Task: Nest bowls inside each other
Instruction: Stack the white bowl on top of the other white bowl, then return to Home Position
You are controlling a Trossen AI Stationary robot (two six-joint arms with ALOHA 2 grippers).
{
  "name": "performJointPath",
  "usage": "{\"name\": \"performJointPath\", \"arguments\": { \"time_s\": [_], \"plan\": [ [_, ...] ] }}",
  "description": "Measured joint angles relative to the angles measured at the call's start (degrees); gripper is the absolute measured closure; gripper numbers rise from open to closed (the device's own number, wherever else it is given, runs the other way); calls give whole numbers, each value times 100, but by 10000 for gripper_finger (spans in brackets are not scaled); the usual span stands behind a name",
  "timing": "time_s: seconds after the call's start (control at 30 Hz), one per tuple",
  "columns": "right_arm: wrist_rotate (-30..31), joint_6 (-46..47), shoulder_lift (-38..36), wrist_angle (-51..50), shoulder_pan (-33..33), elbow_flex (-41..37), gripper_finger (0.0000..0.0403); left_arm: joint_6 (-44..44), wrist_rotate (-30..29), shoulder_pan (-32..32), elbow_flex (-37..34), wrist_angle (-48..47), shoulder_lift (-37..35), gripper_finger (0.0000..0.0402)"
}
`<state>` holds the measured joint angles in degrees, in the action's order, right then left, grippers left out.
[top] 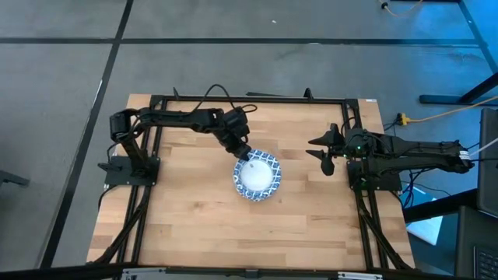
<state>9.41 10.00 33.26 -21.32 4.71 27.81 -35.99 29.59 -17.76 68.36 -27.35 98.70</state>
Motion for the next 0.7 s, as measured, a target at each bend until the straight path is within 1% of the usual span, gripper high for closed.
{"name": "performJointPath", "arguments": {
  "time_s": [0.13,0.2,0.33,0.37,0.43,0.57,0.63,0.7],
  "plan": [
    [0,0,0,0,0,0,219,77,10,-1,0,142,-7,242],
    [0,0,0,0,0,0,219,112,-148,-14,0,119,-7,240],
    [0,11,0,1,0,0,219,217,-193,-39,0,32,-9,242],
    [0,11,0,1,-1,0,219,313,-290,-39,0,-12,-9,242],
    [-1,13,0,2,-1,0,219,463,-700,-36,0,-138,-29,240],
    [-1,17,-4,2,0,0,219,832,-1606,-120,0,-356,-319,240],
    [0,17,-4,17,0,0,219,1033,-2063,-157,-7,-414,-545,239],
    [0,14,-14,13,0,0,219,1253,-2590,-173,-6,-322,-921,239]
  ]
}}
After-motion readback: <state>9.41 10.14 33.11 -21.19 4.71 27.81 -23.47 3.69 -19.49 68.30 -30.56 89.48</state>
